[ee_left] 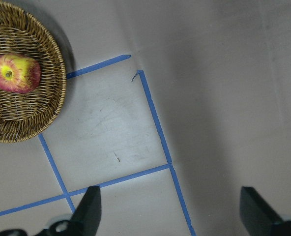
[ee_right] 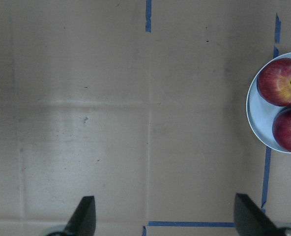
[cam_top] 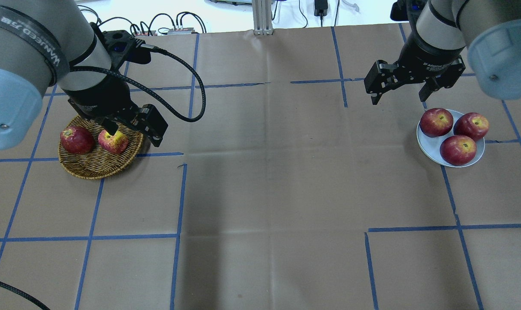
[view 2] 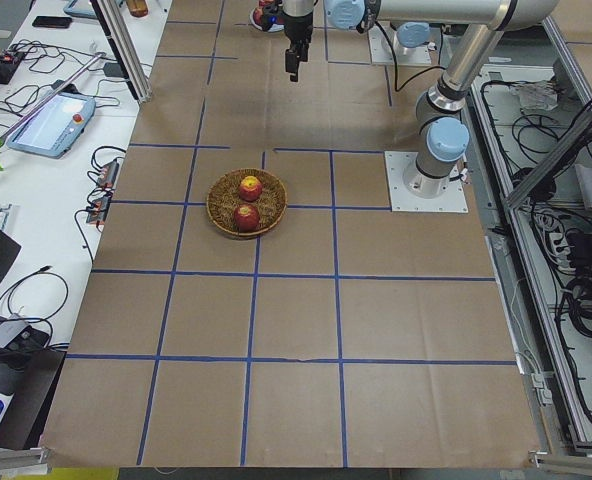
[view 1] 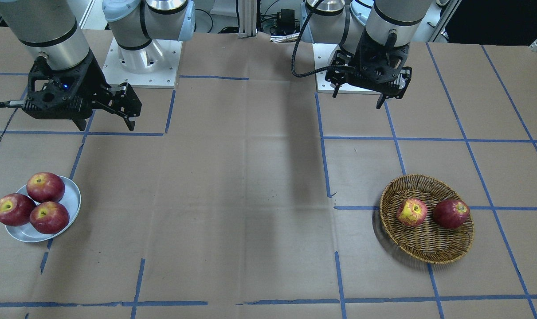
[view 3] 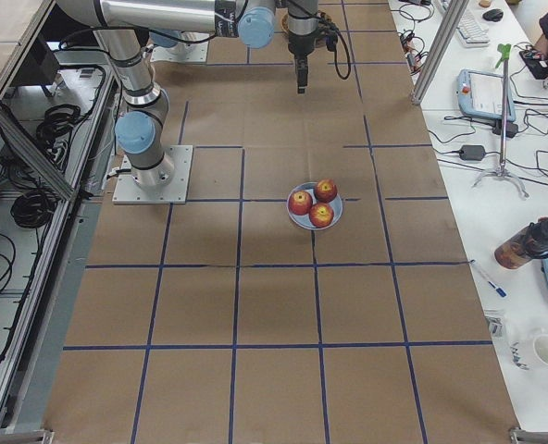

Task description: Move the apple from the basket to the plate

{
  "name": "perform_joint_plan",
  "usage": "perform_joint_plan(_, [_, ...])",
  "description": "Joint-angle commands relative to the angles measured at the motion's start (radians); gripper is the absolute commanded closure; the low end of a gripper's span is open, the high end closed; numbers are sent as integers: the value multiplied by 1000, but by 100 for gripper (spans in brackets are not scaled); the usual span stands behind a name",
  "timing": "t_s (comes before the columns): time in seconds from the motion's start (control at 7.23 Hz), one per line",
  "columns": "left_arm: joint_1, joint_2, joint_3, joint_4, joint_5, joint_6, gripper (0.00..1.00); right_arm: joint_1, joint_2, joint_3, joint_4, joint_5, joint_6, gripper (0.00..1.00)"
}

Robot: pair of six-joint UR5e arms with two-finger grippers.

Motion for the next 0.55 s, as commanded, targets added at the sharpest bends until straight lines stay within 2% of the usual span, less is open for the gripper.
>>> perform_joint_plan(0.0, [5, 4, -10, 2, 0, 9, 1, 0, 0, -1, 1, 0, 0, 0])
perform_joint_plan(0.41, [89, -8, -25, 20, -9, 64, 1, 0, 0, -1, -1, 0, 0, 0])
